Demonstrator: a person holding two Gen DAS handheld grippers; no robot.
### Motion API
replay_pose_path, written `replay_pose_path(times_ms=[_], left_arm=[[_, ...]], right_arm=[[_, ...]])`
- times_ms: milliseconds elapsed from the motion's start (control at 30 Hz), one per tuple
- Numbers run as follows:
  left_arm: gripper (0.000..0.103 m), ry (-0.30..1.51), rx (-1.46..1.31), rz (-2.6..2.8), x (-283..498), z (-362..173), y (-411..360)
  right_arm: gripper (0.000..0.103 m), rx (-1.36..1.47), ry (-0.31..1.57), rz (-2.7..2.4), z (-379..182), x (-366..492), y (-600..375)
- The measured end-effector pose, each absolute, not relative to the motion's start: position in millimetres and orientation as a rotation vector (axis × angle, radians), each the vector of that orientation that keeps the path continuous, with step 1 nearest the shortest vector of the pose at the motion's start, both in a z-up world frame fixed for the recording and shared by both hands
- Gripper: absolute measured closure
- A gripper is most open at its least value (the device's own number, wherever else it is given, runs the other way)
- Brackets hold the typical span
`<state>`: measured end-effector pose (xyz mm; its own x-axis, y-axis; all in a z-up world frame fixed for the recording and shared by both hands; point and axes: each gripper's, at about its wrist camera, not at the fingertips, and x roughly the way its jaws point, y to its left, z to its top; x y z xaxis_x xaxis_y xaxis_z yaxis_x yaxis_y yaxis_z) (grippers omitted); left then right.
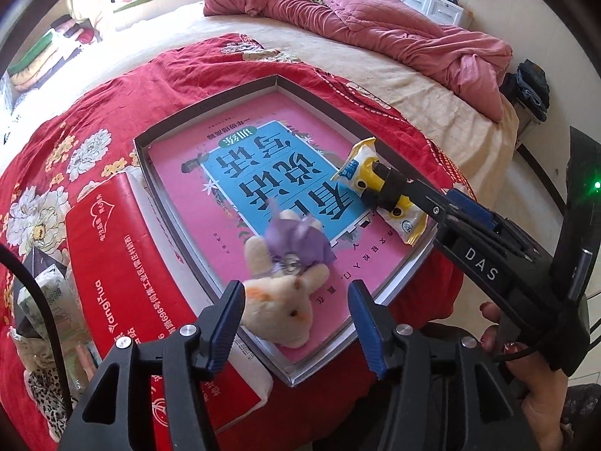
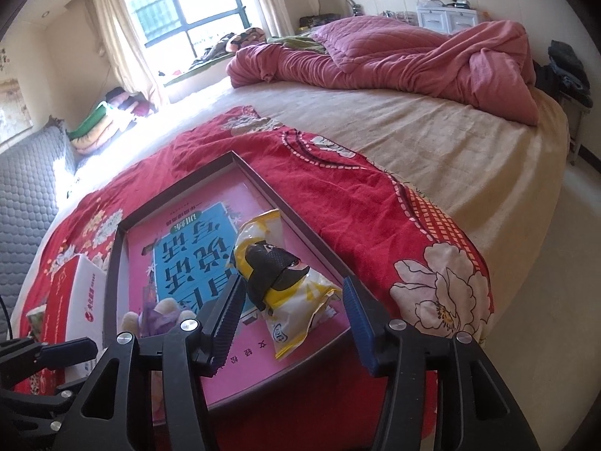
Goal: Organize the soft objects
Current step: 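Open the left tool over the pink tray while the right tool releases the snack bag, then move both open tools back over the pile of items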
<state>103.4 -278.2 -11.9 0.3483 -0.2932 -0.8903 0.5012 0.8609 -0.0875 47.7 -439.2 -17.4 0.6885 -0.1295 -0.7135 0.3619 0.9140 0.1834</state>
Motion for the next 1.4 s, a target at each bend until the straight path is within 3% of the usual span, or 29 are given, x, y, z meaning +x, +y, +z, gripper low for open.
replay_pose_path(times_ms=[133, 300, 400, 633, 1400], left_arm=[[0.038, 1.069, 0.218, -0.511, 98.7, -3.0, -273.8], [0.036, 1.043, 0.191, -0.516, 90.3, 7.1, -267.0], [0.035, 1.026, 0.188, -0.517, 83.6, 13.1, -263.7], [0.033, 0.987, 0.180, -0.494, 74.7, 26.3, -250.7], [0.031, 0.930, 0.076, -0.417, 53.2, 48.1, -180.9]], right_arm=[[0.046, 0.314, 0.752, -0.280, -15.3, 46.7, -437.6], [0.046, 0.290, 0.749, -0.285, -14.1, 47.1, -433.9], [0.033, 0.278, 0.744, -0.289, -12.8, 46.4, -431.7], [0.029, 0.238, 0.716, -0.307, -4.5, 44.1, -424.9], [0.025, 0.165, 0.519, -0.275, 60.3, 12.8, -368.0]])
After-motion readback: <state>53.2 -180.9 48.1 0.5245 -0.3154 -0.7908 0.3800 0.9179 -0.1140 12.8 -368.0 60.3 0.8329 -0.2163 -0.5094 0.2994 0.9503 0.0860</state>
